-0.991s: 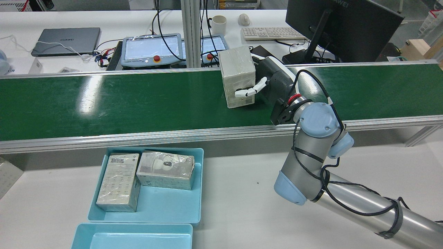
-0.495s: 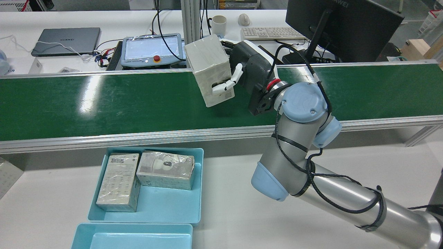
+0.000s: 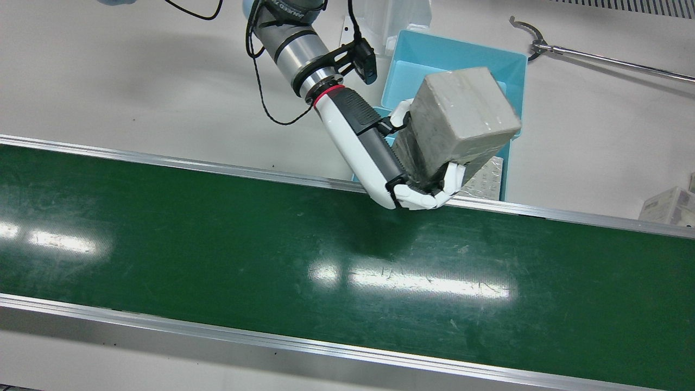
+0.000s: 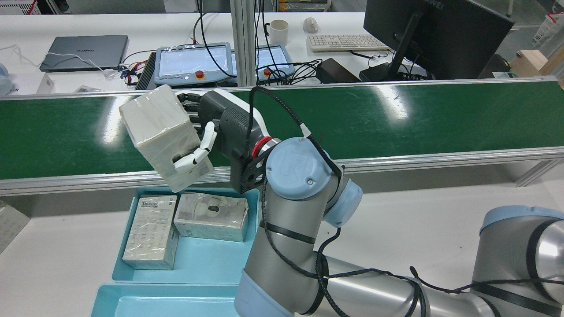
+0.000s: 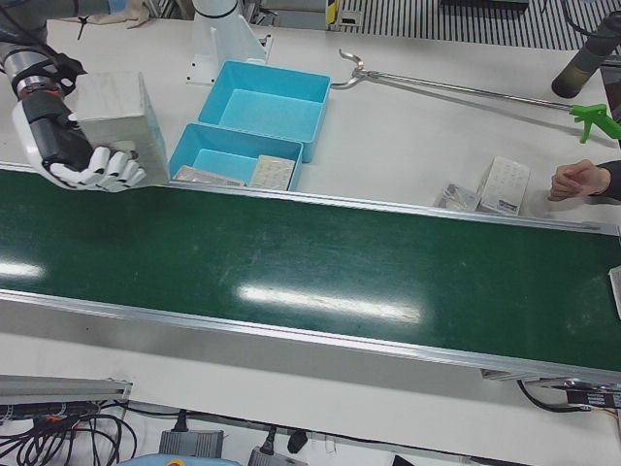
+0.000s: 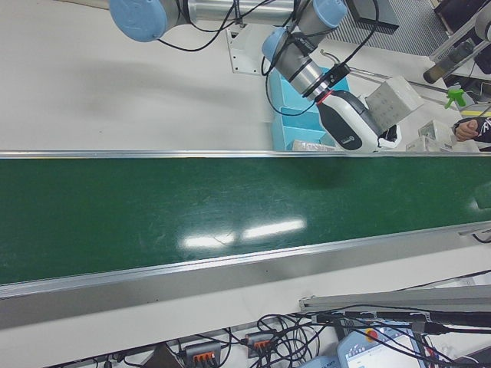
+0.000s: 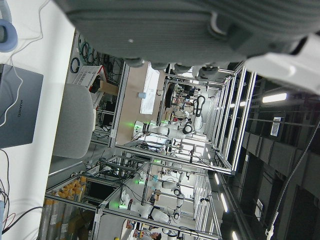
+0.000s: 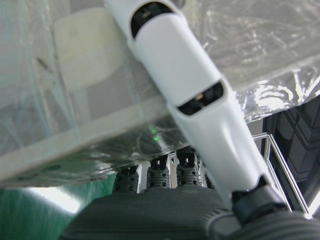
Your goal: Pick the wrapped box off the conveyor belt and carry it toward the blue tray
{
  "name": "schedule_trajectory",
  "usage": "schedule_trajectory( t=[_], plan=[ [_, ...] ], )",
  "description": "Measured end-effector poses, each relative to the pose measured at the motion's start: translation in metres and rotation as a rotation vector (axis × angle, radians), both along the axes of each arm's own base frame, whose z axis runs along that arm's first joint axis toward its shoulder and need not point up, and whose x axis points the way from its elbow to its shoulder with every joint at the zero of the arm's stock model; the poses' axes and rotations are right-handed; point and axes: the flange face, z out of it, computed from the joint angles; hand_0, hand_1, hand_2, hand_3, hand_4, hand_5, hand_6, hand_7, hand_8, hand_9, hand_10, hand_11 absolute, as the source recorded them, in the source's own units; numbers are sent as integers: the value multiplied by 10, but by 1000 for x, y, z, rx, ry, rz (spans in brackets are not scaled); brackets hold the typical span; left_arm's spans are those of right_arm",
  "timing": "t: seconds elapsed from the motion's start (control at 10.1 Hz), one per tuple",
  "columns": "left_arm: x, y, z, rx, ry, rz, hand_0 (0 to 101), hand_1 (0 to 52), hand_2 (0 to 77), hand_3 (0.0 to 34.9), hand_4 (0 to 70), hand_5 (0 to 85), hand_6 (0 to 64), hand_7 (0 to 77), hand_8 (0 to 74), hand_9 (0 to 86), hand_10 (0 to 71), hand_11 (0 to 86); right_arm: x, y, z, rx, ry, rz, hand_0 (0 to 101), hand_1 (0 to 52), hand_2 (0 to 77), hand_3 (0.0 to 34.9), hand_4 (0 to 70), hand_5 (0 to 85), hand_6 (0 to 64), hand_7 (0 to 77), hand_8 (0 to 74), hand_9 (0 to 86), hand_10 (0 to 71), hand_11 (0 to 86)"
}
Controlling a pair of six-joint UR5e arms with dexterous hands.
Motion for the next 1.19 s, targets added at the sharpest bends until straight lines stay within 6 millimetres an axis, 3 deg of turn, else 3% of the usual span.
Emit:
schedule_trajectory(
  t=[0.3, 0.4, 0.5, 0.59, 0.69, 0.79, 0.89, 0.99, 1.09, 1.19],
  plan=[
    [0, 0, 0, 0, 0, 0, 0, 0, 11, 0, 0, 11, 5, 5, 5, 5, 5, 5, -41, 38, -25, -9, -13, -93, 588, 11, 327, 2, 322, 562, 420, 404, 491, 382, 415, 344],
    [0, 0, 0, 0, 0, 0, 0, 0, 11, 0, 0, 11, 5, 5, 5, 5, 5, 5, -51, 45, -21, -29, -16, -134, 588, 11, 327, 3, 322, 562, 425, 404, 491, 382, 415, 344],
    [0, 0, 0, 0, 0, 0, 0, 0, 11, 0, 0, 11, 5, 5, 5, 5, 5, 5, -60, 49, -15, -54, -17, -185, 507, 11, 327, 2, 316, 676, 436, 409, 551, 360, 415, 355],
    [0, 0, 0, 0, 0, 0, 0, 0, 11, 0, 0, 11, 5, 5, 5, 5, 5, 5, -70, 51, -9, -78, -17, -242, 507, 11, 327, 2, 316, 676, 436, 409, 551, 360, 415, 355],
    [0, 0, 0, 0, 0, 0, 0, 0, 11, 0, 0, 11, 5, 5, 5, 5, 5, 5, -78, 53, -8, -91, -18, -293, 586, 11, 327, 0, 305, 753, 398, 404, 529, 327, 355, 322],
    [0, 0, 0, 0, 0, 0, 0, 0, 11, 0, 0, 11, 5, 5, 5, 5, 5, 5, -82, 55, -11, -96, -21, -333, 658, 11, 327, 0, 175, 693, 267, 333, 485, 284, 245, 229],
    [0, 0, 0, 0, 0, 0, 0, 0, 5, 0, 0, 11, 5, 5, 5, 0, 5, 5, -85, 57, -15, -96, -25, -364, 658, 11, 327, 0, 175, 693, 267, 333, 398, 180, 158, 153],
    [0, 0, 0, 0, 0, 0, 0, 0, 11, 0, 0, 11, 5, 5, 5, 5, 5, 5, -87, 59, -18, -97, -29, -390, 658, 11, 327, 0, 175, 693, 267, 333, 398, 180, 158, 153],
    [0, 0, 0, 0, 0, 0, 0, 0, 5, 0, 0, 11, 5, 5, 5, 5, 5, 5, -88, 60, -21, -96, -33, -410, 590, 300, 251, 0, 175, 333, 65, 153, 185, 11, 0, 16],
    [0, 0, 0, 0, 0, 0, 0, 0, 11, 0, 0, 11, 5, 5, 5, 5, 5, 5, -88, 61, -25, -92, -44, -429, 592, 207, 158, 0, 164, 55, 87, 147, 0, 22, 0, 11]
  ],
)
